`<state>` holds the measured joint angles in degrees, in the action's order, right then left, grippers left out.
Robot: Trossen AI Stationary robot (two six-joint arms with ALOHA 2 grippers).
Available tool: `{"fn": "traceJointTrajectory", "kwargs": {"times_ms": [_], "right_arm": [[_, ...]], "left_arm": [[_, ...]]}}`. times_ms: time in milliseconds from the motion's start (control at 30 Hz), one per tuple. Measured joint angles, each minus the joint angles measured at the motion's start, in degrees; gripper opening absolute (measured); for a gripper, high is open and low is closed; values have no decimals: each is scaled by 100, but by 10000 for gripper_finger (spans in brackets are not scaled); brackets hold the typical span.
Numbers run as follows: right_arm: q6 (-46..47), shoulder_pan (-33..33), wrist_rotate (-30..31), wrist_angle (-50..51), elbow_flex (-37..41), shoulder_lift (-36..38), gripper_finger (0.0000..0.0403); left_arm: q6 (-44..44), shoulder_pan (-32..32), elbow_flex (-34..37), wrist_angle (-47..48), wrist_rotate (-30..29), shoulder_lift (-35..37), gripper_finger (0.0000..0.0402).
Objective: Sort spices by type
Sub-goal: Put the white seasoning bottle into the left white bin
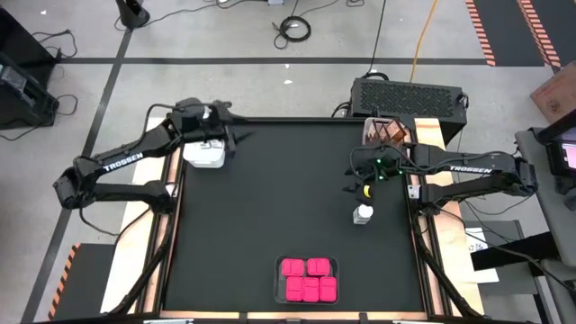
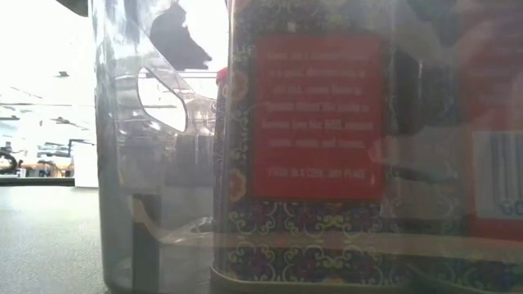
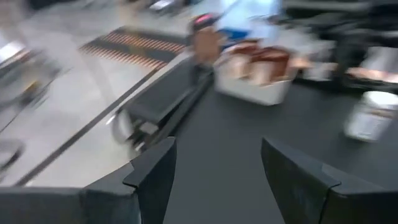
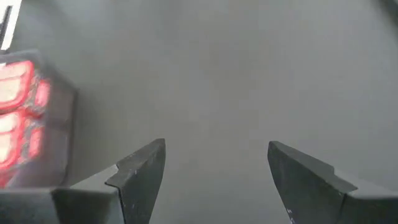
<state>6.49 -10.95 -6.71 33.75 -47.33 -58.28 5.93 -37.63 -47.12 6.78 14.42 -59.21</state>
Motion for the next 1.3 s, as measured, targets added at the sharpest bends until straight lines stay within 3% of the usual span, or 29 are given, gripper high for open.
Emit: {"fn": "traceJointTrajectory", "kwargs": {"times_ms": [200, 433, 767, 967, 1133, 1300], "right_arm": [[665, 415, -494, 326, 0, 0, 279], [2133, 1198, -875, 1174, 0, 0, 279], [3292, 2201, -815, 1348, 0, 0, 279], [3692, 2659, -945, 1385, 0, 0, 279], [4161, 2924, -985, 2113, 0, 0, 279], [4342, 3160, -640, 2746, 280, 4, 279]], "left_arm": [[197, 959, 151, -781, 317, -228, 238], [520, 1882, 152, -1813, 725, -1139, 238], [656, 2312, -138, -3658, 757, -2805, 238], [641, 2481, -622, -3641, 950, -3619, 238], [645, 2649, -974, -3631, 958, -4058, 238], [641, 2727, -1240, -3628, 957, -4306, 238]]}}
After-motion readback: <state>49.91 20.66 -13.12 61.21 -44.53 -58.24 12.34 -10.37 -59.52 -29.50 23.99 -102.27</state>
